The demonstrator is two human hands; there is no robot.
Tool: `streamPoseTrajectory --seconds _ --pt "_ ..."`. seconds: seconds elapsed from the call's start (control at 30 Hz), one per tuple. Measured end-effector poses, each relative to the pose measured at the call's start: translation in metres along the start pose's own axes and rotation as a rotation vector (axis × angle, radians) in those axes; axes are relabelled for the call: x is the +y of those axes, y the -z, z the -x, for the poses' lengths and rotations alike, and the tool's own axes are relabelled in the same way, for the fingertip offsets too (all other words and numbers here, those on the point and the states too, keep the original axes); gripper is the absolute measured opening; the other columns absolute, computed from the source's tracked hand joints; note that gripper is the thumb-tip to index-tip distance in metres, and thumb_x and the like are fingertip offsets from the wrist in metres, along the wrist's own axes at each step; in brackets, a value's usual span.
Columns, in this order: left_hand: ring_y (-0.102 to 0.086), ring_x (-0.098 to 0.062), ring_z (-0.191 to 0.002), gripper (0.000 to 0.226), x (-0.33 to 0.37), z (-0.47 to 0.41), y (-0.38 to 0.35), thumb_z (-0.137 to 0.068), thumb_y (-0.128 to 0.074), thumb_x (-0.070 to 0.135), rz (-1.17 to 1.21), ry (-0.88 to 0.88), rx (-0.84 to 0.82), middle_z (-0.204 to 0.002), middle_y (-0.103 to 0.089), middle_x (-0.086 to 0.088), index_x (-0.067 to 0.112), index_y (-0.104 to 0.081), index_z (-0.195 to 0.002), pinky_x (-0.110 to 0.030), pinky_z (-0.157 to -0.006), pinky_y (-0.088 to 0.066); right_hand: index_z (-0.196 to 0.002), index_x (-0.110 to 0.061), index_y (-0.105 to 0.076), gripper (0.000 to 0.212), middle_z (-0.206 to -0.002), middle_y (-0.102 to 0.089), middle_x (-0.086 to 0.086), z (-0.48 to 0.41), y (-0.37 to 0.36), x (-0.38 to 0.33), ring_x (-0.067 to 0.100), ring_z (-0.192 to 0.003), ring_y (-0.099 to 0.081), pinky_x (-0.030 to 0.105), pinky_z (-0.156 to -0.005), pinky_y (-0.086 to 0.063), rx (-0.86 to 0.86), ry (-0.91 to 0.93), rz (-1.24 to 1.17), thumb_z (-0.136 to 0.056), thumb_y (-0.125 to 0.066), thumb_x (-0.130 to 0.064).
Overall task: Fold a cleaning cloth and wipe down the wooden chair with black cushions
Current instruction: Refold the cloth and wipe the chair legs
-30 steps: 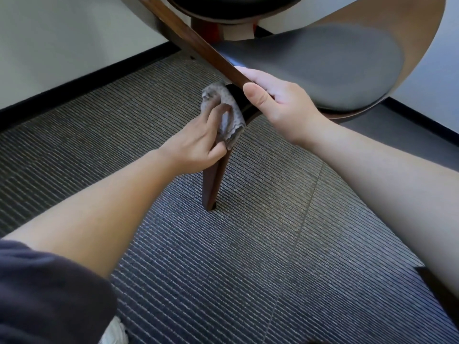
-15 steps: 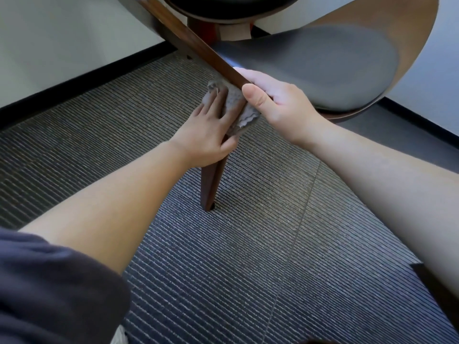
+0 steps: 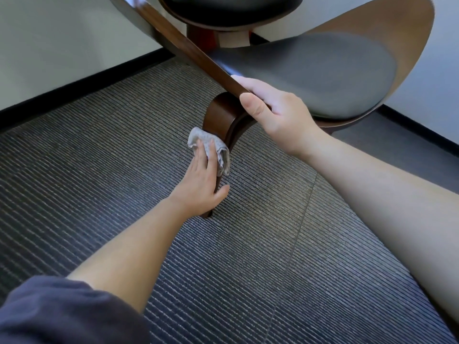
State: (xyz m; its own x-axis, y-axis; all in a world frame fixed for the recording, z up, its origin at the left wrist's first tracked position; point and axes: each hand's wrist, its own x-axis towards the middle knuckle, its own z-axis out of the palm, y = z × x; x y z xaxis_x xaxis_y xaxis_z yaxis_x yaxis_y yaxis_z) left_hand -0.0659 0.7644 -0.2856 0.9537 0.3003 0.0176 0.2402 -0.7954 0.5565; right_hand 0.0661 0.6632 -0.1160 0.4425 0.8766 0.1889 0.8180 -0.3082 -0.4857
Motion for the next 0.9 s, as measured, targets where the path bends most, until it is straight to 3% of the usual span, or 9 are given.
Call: streamPoseTrajectory --seconds 0.13,0.33,0.67,0.9 --pt "0.021 -0.040 -0.146 0.105 0.004 -0.005 -0.008 -0.095 -0.051 0.045 0.014 0.032 0.045 -0.152 0.029 -0.031 0.006 0.037 -0.139 -0.044 -0.122 0.002 -0.140 -0.042 -0.046 0.064 -0.139 -0.052 -0.023 0.001 0.000 -0.001 0.002 -0.125 -0.050 0.037 -0.106 -0.040 0.019 -0.005 -0.007 -0.087 -0.024 -0.071" --pt "0.020 -0.040 -0.146 0.105 -0.007 -0.003 -0.035 -0.097 -0.044 0.053 -0.047 0.197 -0.110 -0.150 0.027 -0.036 -0.010 0.026 -0.143 -0.046 -0.122 -0.004 -0.140 -0.042 -0.046 0.064 -0.141 -0.050 -0.023 0.002 0.002 -0.002 0.001 -0.128 -0.048 0.033 -0.106 -0.040 0.016 -0.004 -0.007 -0.087 -0.025 -0.070" --pt "0.000 -0.039 -0.149 0.113 -0.012 0.012 -0.084 -0.094 -0.053 0.050 0.154 0.436 -0.407 -0.151 0.034 -0.028 -0.008 0.031 -0.142 -0.043 -0.122 -0.015 -0.139 -0.042 -0.047 0.062 -0.141 -0.050 -0.024 0.001 -0.001 -0.001 0.003 -0.127 -0.049 0.038 -0.107 -0.040 0.035 -0.003 -0.017 -0.088 -0.026 -0.070" --pt "-0.004 -0.037 -0.150 0.109 -0.017 0.027 -0.105 -0.094 -0.053 0.051 0.160 0.440 -0.502 -0.151 0.036 -0.025 -0.006 0.025 -0.146 -0.043 -0.122 -0.016 -0.139 -0.044 -0.046 0.063 -0.139 -0.051 -0.025 0.002 0.001 -0.002 0.002 -0.126 -0.049 0.037 -0.107 -0.039 0.021 -0.025 -0.028 -0.086 -0.026 -0.071"
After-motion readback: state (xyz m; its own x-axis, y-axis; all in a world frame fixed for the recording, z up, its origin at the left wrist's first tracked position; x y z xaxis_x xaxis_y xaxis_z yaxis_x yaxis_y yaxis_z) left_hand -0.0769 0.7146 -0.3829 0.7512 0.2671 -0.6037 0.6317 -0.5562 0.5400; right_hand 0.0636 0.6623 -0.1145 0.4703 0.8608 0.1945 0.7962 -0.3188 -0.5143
